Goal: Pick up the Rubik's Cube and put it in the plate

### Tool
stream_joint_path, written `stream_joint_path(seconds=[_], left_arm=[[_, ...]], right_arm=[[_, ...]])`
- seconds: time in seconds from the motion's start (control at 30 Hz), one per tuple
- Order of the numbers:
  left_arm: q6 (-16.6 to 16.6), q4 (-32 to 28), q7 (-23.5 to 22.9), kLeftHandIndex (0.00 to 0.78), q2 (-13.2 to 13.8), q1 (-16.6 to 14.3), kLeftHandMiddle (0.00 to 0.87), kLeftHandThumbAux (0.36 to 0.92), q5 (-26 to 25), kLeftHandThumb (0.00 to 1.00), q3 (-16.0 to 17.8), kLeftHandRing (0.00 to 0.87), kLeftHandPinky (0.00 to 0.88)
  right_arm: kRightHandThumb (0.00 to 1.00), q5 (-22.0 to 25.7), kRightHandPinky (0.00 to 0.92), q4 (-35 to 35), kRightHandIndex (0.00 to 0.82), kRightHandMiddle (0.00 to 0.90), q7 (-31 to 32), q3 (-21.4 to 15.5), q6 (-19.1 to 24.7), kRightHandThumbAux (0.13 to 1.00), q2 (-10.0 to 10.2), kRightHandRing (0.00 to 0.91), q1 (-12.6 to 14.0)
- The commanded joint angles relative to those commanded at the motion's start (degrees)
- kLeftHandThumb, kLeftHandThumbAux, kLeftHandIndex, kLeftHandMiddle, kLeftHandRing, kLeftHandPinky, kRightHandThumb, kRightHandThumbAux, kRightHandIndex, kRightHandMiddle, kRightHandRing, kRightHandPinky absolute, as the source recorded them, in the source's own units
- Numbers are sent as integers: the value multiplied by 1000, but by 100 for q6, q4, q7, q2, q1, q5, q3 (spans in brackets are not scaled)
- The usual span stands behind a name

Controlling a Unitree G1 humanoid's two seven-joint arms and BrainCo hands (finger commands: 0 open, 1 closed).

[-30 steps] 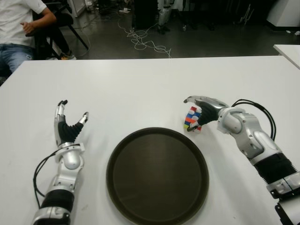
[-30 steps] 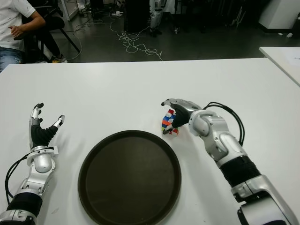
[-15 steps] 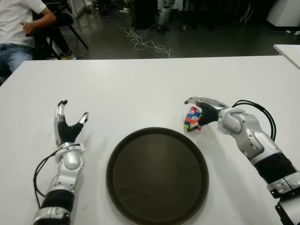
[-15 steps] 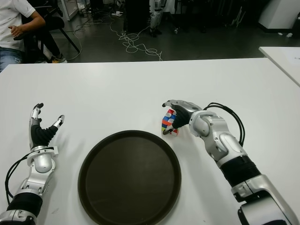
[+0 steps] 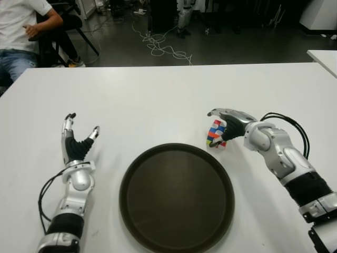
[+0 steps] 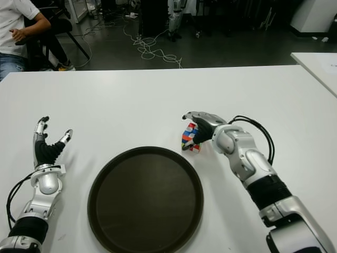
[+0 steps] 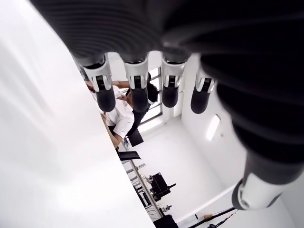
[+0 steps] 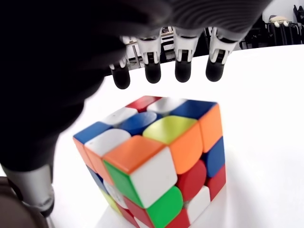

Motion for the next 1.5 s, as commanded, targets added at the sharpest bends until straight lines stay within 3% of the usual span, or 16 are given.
stream_joint_path(seconds=[0.1,0.23,0.47,0.63,0.97,1.1,1.5], left_arm=[[-89,-24,-48,16,-3,15,42,656,-26,0,-6,60,108],[-141,-15,-60,18,-8,18,55,654,-37,0,2,86,169],[-172,-6,16,19,5,27,42,634,50,0,-20,47,79],[-187,-26,34,21,-1,26,67,652,60,0,-20,82,130],[-143,-69,50,15,-9,41,38,661,69,0,-20,42,78],[-181,-66,41,26,-19,42,75,659,43,0,-12,88,137],[-109,-94,48,16,0,65,38,668,70,0,-16,34,58]], right_arm=[[0,52,4,-70,0,0,54,-31,83,664,27,0,29],[0,82,0,-71,0,0,63,-50,125,662,53,0,31],[0,54,2,-68,0,0,32,-30,137,684,44,0,26],[0,58,7,-117,0,0,-21,-43,103,700,43,0,65],[0,128,0,166,0,0,-29,-44,139,683,88,0,34],[0,101,0,85,0,0,24,-32,196,691,66,0,42],[0,86,3,75,0,0,-4,-16,208,706,60,0,81]])
